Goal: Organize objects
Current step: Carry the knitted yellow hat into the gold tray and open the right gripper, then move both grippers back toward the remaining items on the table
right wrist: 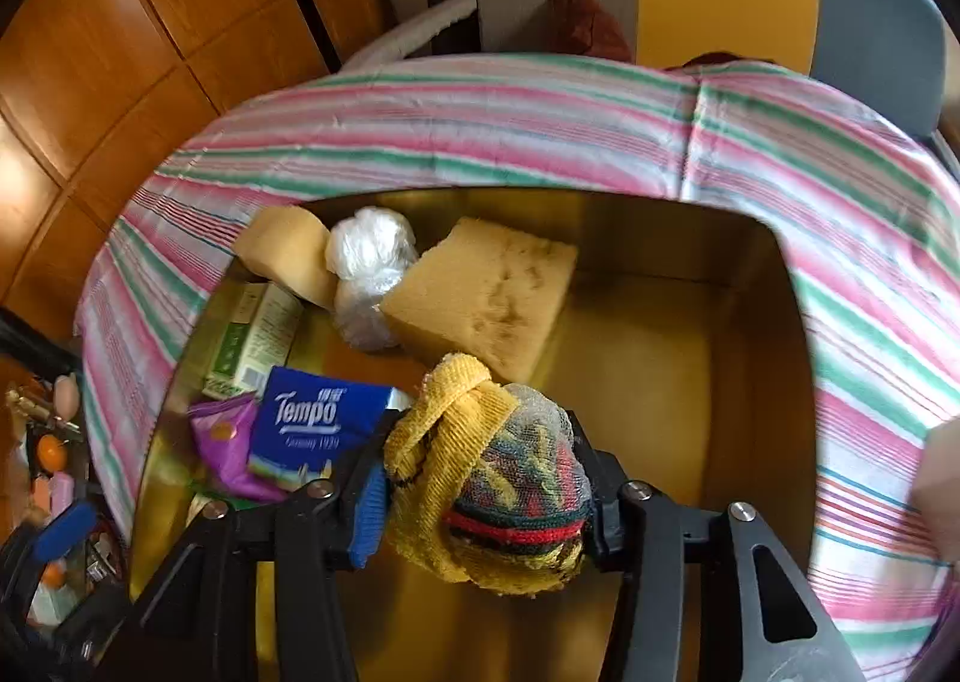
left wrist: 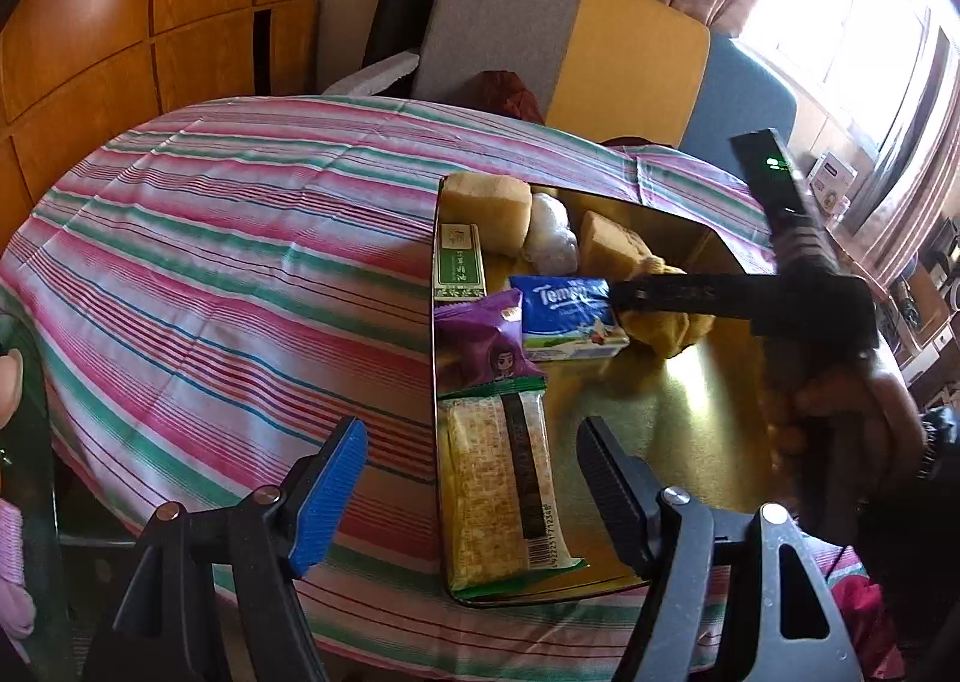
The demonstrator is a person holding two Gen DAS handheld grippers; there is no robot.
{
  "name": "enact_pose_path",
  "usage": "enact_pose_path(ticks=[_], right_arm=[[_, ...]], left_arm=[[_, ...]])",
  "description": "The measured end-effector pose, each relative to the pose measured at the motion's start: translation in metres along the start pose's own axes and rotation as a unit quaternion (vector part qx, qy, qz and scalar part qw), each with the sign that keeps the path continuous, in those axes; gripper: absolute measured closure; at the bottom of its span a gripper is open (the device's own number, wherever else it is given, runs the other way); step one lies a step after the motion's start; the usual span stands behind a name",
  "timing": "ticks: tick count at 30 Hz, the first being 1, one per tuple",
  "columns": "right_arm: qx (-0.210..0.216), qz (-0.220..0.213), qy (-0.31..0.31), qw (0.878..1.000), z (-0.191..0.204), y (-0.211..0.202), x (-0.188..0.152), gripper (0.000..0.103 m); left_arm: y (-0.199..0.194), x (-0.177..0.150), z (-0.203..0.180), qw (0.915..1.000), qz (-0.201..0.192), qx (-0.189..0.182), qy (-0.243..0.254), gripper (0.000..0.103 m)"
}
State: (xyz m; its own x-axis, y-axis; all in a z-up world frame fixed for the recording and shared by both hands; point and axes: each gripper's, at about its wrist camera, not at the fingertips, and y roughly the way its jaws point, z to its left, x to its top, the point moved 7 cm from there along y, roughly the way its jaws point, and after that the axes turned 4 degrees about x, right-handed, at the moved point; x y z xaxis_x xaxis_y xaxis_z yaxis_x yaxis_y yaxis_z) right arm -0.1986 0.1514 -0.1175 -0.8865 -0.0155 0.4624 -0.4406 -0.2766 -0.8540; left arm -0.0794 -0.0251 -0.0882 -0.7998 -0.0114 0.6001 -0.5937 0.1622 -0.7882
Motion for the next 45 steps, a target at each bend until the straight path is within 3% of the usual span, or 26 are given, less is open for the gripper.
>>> enact_pose_path(ticks=[3, 7, 13, 18, 28, 37, 41, 45], right_arm=[[0.015, 0.009, 0.026, 1.000, 0.001, 0.013, 0.002, 0.042], [0.038, -0.014, 0.037, 0.998, -0.001, 0.003, 0.005, 0.022], [0.055, -0.049, 0.056, 0.996, -0.008, -0.031, 0.002, 0.016], [0.042, -0.069, 0.048, 0.996, -0.016, -0.057, -0.015, 0.015], [-0.011, -0.097, 0.009, 0.995, -0.047, -0.110, -0.067, 0.011], [-0.091, -0.111, 0.038, 0.989, -0.131, -0.157, -0.089, 0.011], [-0.139, -0.124, 0.059, 0.981, -0.181, -0.182, -0.092, 0.011], [-0.206, -0.156, 0.111, 0.960, -0.245, -0.206, -0.099, 0.008]], left_arm=[[0.002, -0.001, 0.001, 1.0000, 0.005, 0.002, -0.002, 0.030], [0.004, -0.002, 0.001, 0.9999, 0.007, 0.012, -0.001, 0.030], [-0.002, -0.001, -0.001, 0.9998, -0.004, 0.020, 0.006, 0.030], [-0.006, 0.000, -0.007, 0.9994, -0.013, 0.025, 0.017, 0.030], [-0.016, -0.006, -0.032, 0.9984, -0.022, 0.016, 0.050, 0.030], [-0.020, -0.012, -0.057, 0.9973, -0.017, 0.001, 0.071, 0.030], [-0.018, -0.015, -0.072, 0.9965, -0.012, -0.004, 0.083, 0.030], [-0.019, -0.017, -0.093, 0.9943, -0.009, -0.012, 0.106, 0.030]])
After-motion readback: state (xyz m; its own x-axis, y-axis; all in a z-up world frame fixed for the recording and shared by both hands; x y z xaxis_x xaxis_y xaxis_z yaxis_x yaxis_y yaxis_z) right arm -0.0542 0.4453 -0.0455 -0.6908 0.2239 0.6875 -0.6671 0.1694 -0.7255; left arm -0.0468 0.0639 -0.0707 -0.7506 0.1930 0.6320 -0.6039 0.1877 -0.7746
